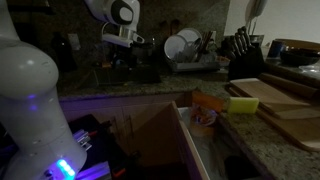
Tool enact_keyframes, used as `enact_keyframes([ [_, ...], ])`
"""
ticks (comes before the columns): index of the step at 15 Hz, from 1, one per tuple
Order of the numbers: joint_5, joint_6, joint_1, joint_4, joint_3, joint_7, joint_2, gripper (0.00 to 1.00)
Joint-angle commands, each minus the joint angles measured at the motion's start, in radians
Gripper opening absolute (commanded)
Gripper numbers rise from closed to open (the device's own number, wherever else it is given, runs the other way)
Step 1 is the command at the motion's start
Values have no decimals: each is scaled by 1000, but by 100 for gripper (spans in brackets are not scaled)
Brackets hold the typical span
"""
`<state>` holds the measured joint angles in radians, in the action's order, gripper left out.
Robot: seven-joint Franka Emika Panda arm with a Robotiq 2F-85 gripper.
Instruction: Close the faucet
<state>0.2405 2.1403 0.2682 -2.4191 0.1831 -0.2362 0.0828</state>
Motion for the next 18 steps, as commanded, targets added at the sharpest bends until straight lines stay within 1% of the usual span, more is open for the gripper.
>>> enact_keyframes([
  [1,-35,276,80,-2,119,61,-105,100],
  [3,-119,454,111,0,160,156,-156,100],
  [4,-183,537,124,-8,170,209,-174,100],
  [6,-357,656,147,-28,161,316,-179,100],
  [7,-457,699,153,-39,141,361,-176,100],
  [8,-549,739,168,-51,103,403,-161,100],
  [9,-643,781,162,-61,71,445,-148,100],
  [11,-826,866,140,-62,-8,574,-132,100],
  [12,-880,875,128,-72,-43,661,-113,100],
  [13,-796,830,146,-29,6,577,-162,100],
  [14,-821,838,140,-29,-17,596,-158,100],
  [17,-812,837,146,-28,-4,590,-162,100],
  [18,-855,871,142,-3,-32,645,-203,100],
])
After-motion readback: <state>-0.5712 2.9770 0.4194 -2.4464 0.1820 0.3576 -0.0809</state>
